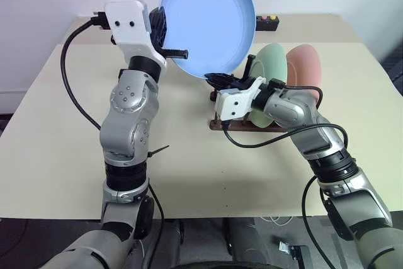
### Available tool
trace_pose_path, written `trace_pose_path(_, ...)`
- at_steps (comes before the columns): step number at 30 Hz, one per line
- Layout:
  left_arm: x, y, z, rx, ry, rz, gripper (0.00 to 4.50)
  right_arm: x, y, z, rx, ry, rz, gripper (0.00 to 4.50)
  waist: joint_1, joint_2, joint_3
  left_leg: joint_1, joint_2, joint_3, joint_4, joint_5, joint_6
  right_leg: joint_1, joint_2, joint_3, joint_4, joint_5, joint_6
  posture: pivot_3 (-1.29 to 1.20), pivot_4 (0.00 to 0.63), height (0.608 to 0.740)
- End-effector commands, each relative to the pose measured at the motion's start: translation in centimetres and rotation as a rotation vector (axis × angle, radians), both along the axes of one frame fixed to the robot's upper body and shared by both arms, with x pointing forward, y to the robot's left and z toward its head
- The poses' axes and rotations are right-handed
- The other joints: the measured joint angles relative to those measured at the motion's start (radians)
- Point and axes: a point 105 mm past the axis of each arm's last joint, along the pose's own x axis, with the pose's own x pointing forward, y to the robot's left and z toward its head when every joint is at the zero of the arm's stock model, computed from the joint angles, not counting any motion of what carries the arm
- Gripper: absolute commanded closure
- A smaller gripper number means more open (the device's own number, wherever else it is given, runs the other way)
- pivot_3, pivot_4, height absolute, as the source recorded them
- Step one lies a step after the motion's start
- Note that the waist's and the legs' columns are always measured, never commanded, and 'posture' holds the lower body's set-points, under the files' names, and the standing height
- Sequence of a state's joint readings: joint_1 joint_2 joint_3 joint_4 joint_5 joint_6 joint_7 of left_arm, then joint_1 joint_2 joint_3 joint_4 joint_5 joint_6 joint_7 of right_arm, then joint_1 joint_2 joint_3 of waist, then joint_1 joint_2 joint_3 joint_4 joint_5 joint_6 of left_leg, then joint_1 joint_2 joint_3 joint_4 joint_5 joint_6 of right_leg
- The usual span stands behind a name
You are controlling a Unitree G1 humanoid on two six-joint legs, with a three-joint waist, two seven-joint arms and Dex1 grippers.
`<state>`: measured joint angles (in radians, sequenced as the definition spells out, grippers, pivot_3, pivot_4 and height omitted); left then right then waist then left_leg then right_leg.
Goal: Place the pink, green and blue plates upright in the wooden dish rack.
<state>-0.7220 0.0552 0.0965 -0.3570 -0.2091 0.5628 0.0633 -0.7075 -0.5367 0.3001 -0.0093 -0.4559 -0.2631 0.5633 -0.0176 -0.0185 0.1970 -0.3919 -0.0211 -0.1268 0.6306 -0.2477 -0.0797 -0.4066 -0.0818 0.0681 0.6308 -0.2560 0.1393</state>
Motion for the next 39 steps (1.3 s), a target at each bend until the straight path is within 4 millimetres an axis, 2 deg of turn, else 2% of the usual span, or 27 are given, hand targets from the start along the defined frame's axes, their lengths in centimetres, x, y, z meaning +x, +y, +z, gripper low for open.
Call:
trace_pose_path(1,-1.2,0.5,2.4,-0.039,-0.096,-0.012,3.85,-0.1,0.1,0.7,0.017,-0.035,0.005,4.50,0.000,0.000,0.000,0.000,0.000,0.000,0.000,0.000,0.000,0.000,0.000,0.000,0.000,0.000,0.000,0.00,0.150,0.740)
trace_pose_path(3,-1.4,0.5,2.7,-0.050,-0.116,-0.032,3.05,-0.1,0.1,0.8,0.017,-0.044,0.008,4.50,0.000,0.000,0.000,0.000,0.000,0.000,0.000,0.000,0.000,0.000,0.000,0.000,0.000,0.000,0.000,0.00,0.150,0.740)
trace_pose_path(5,-1.7,1.0,3.3,-0.085,-0.137,-0.043,2.00,-0.1,0.1,0.8,0.016,-0.050,0.012,4.50,0.000,0.000,0.000,0.000,0.000,0.000,0.000,0.000,0.000,0.000,0.000,0.000,0.000,0.000,0.000,0.00,0.150,0.740)
trace_pose_path(9,-2.6,3.3,5.4,-0.245,-0.229,-0.082,0.06,-0.2,0.2,1.1,0.017,-0.063,0.024,4.50,-0.001,0.000,0.000,0.000,0.000,0.000,0.000,0.000,0.000,0.000,0.000,0.000,0.000,0.000,0.000,0.00,0.150,0.740)
trace_pose_path(13,-3.2,7.4,6.9,-0.337,-0.308,-0.008,0.06,-0.6,0.6,1.7,0.059,-0.073,0.052,4.50,-0.003,0.000,0.000,0.000,0.000,0.000,0.000,0.000,0.000,0.000,0.000,0.000,0.000,0.000,0.000,0.00,0.150,0.740)
trace_pose_path(17,-2.7,11.6,6.3,-0.274,-0.290,0.165,0.06,-1.6,1.4,4.0,0.257,-0.010,0.121,4.50,-0.005,0.000,0.000,0.000,0.000,0.000,0.000,0.000,0.000,0.000,0.000,0.000,0.000,0.000,0.000,0.00,0.150,0.740)
trace_pose_path(20,-1.7,14.1,4.3,-0.179,-0.215,0.287,0.06,-2.9,2.2,6.2,0.441,0.088,0.221,4.50,-0.005,0.000,0.000,0.001,0.000,0.000,0.000,0.000,0.000,0.000,0.000,0.000,0.001,0.000,0.000,0.00,0.150,0.740)
trace_pose_path(21,-1.1,14.9,2.9,-0.151,-0.163,0.317,0.06,-3.6,2.5,7.0,0.514,0.138,0.272,4.50,-0.005,0.000,0.000,0.001,0.000,0.000,0.000,0.000,0.000,0.000,0.000,0.000,0.001,0.000,0.000,0.00,0.150,0.740)
trace_pose_path(24,-0.2,15.7,-0.4,-0.090,-0.055,0.323,0.06,-5.5,2.9,8.4,0.648,0.271,0.408,4.50,-0.001,0.000,0.000,0.001,0.000,-0.001,0.000,0.000,0.000,0.000,0.000,0.000,0.001,0.000,0.000,0.00,0.150,0.740)
trace_pose_path(25,-0.1,15.7,-0.9,-0.078,-0.043,0.315,0.06,-5.9,2.9,8.6,0.666,0.299,0.429,4.50,0.000,0.000,0.000,0.001,0.000,-0.001,0.000,0.000,0.000,0.000,0.000,0.000,0.001,0.000,0.000,0.00,0.150,0.740)
trace_pose_path(26,0.3,14.9,-2.4,-0.013,0.001,0.279,0.06,-6.5,2.8,8.9,0.702,0.349,0.469,4.50,0.001,0.000,0.000,0.000,0.000,-0.001,0.000,0.000,0.000,0.000,0.000,0.000,0.001,0.000,0.000,0.00,0.150,0.740)
trace_pose_path(28,0.7,12.7,-5.4,0.110,0.077,0.166,0.06,-7.3,2.5,9.1,0.774,0.475,0.532,4.50,0.001,0.000,0.000,0.000,0.000,-0.002,0.000,0.000,0.000,0.000,0.000,-0.001,0.001,0.000,-0.001,0.00,0.150,0.740)
trace_pose_path(31,0.2,9.1,-9.2,0.279,0.156,-0.004,0.06,-8.0,1.9,8.4,0.824,0.626,0.560,4.50,0.002,0.000,0.000,0.000,0.000,-0.002,0.000,0.000,0.000,0.001,0.000,-0.001,0.001,0.000,-0.001,0.00,0.150,0.740)
trace_pose_path(35,-1.0,6.6,-12.1,0.286,0.225,-0.164,0.06,-8.1,0.9,6.7,0.917,0.789,0.527,4.50,-0.002,0.000,0.000,0.001,0.001,-0.002,-0.001,0.000,0.000,0.000,0.001,-0.001,0.002,0.000,-0.001,0.00,0.150,0.740)
trace_pose_path(39,-2.1,4.7,-13.8,0.305,0.268,-0.296,0.06,-7.9,0.0,5.6,0.989,0.884,0.486,4.50,-0.003,0.001,0.000,0.001,0.001,-0.001,-0.001,0.000,0.000,-0.001,0.000,0.000,0.002,0.000,-0.001,0.00,0.150,0.740)
